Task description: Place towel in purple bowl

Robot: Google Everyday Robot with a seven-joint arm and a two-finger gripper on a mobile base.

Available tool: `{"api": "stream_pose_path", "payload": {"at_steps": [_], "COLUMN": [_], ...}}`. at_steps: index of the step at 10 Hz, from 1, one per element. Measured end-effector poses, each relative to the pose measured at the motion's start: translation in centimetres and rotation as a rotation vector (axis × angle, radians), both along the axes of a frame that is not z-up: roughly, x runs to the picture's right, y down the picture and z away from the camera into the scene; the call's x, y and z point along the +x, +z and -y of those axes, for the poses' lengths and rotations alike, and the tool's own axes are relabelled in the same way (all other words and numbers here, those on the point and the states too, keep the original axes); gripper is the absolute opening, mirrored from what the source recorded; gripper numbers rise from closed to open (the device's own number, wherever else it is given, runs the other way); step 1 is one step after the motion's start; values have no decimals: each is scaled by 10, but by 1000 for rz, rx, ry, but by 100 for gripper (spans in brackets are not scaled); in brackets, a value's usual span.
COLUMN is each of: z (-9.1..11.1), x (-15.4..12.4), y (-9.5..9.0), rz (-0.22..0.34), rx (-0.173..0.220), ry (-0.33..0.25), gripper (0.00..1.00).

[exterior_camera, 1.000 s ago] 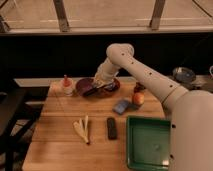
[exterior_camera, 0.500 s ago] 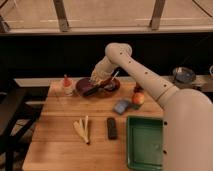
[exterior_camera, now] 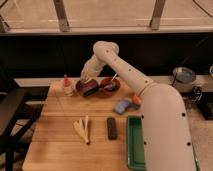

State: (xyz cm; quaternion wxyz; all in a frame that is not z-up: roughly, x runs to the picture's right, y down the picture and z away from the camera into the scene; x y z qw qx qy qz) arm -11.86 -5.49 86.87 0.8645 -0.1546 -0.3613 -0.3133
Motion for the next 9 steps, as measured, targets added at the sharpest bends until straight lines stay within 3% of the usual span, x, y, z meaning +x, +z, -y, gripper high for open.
{"api": "stream_pose_path", "payload": {"at_steps": [4, 5, 9], "z": [-1, -5, -18], "x": [-14, -17, -17], "y": [26, 31, 34], "rz": [1, 1, -34], "rx": [-14, -21, -13], "ry": [-20, -22, -15], "gripper": [73, 78, 78]}}
